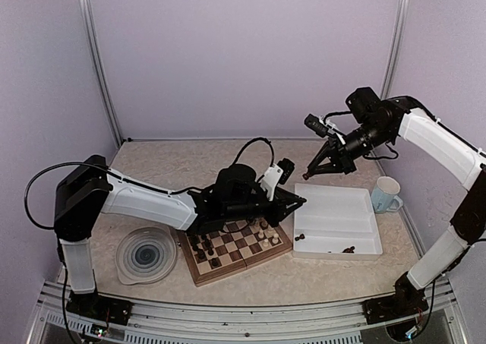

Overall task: Set up the chess pieces on the board
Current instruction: Pick up the bishop from the chess pile, then place the knight on the chessboard, then pass from the left arm to the right, then place the bishop on the chessboard, then pick up the knight from the chessboard.

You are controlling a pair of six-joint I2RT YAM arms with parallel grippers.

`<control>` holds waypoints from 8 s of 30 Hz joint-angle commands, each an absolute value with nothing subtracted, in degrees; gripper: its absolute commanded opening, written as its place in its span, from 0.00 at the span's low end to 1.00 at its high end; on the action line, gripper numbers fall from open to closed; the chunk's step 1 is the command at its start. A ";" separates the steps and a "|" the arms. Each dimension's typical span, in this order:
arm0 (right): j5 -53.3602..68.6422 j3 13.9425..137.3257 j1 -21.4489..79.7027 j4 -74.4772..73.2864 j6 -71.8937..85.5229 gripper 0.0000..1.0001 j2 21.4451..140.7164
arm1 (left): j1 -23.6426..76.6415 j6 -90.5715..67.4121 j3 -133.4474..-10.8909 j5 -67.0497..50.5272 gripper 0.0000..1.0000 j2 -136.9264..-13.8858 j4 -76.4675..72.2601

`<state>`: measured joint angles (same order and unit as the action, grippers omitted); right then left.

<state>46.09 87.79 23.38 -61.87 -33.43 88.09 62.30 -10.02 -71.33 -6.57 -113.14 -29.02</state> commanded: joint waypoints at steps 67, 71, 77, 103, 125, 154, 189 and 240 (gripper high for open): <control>20.52 106.52 50.33 -47.33 -39.74 0.44 105.60 | 33.45 -14.16 -44.78 -40.57 0.05 -70.90 -12.74; 22.38 102.87 50.40 -45.82 -39.44 0.44 103.09 | 35.03 -19.68 -43.95 -42.84 0.07 -74.00 -18.96; 26.32 101.48 50.81 -44.17 -38.84 0.44 101.02 | 36.82 -38.57 -38.29 -46.78 0.07 -77.11 -46.60; 41.74 104.90 49.00 -43.98 -34.98 0.31 98.01 | 44.56 -74.35 -40.84 -37.39 0.01 -102.83 -106.17; 41.85 98.79 45.61 -40.65 -34.83 0.27 93.65 | 46.19 -76.81 -45.89 -35.92 0.01 -103.10 -106.15; 21.95 103.88 52.89 -53.02 -46.61 0.01 101.02 | 29.96 -37.92 -38.01 -26.48 0.54 -67.01 -35.31; 6.46 113.67 64.42 -61.97 -44.08 0.09 128.98 | 13.97 -19.33 -36.35 -24.60 0.57 -53.68 -7.95; 19.98 71.54 33.48 -39.24 -38.51 0.53 85.26 | 46.40 -4.62 -75.19 -4.86 0.44 -104.32 35.80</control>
